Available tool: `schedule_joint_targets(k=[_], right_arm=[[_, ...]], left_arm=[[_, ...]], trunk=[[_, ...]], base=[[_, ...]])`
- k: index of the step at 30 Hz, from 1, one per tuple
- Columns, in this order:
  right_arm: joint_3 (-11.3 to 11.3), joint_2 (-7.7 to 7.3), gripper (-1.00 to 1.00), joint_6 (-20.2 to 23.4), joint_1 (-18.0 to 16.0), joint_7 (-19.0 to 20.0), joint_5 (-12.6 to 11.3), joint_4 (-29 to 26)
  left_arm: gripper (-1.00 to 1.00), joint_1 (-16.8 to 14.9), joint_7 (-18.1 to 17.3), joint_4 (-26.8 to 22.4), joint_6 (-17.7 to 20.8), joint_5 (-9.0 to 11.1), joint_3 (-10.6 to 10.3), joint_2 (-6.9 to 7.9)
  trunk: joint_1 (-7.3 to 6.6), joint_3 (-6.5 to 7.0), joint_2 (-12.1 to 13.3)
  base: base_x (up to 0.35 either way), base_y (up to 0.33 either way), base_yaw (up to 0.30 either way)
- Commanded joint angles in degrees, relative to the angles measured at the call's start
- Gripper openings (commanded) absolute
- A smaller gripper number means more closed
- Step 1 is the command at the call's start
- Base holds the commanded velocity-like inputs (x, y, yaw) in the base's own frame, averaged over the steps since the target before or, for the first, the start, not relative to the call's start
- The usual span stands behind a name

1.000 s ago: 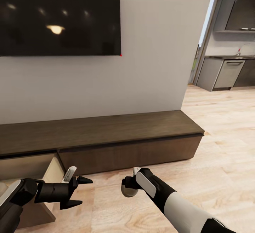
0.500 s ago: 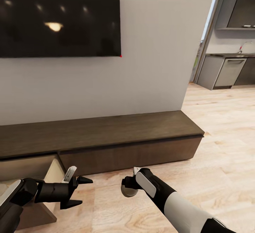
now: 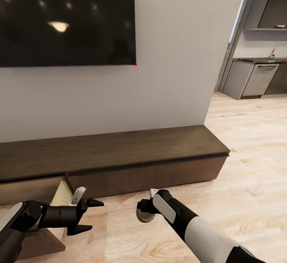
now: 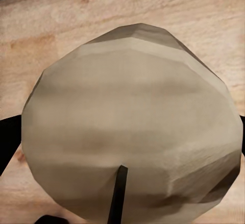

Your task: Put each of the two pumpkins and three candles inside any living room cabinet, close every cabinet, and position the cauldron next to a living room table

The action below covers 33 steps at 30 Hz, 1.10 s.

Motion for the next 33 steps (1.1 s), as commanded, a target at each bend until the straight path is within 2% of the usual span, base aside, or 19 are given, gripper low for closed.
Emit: schedule_joint_targets(k=[1,17,21,33], right_arm=[[0.3,-0.02,-1.0,0.0,-0.1,-0.6,-0.6,-0.1],[0.3,0.0,-1.0,-0.1,-0.1,-0.6,-0.6,-0.1],[0.4,0.01,-1.0,-0.1,-0.1,-0.6,-0.6,-0.1],[0.4,-0.05,-1.0,-0.1,-0.1,-0.6,-0.6,-0.2]], left_arm=[[1.0,0.0,0.6,0.0,0.0,0.6,0.0,0.06],[1.0,0.0,0.6,0.0,0.0,0.6,0.6,0.48],[1.0,0.0,0.6,0.0,0.0,0.6,2.5,1.51],[1.0,0.0,0.6,-0.1,0.0,0.6,2.5,1.58]], trunk=[[-0.24,0.03,0.4],[-3.75,1.4,6.8],[-4.63,1.74,8.4],[-7.26,2.76,13.2]], base=[[0.0,0.0,0.0],[0.0,0.0,0.0],[0.0,0.0,0.0],[0.0,0.0,0.0]])
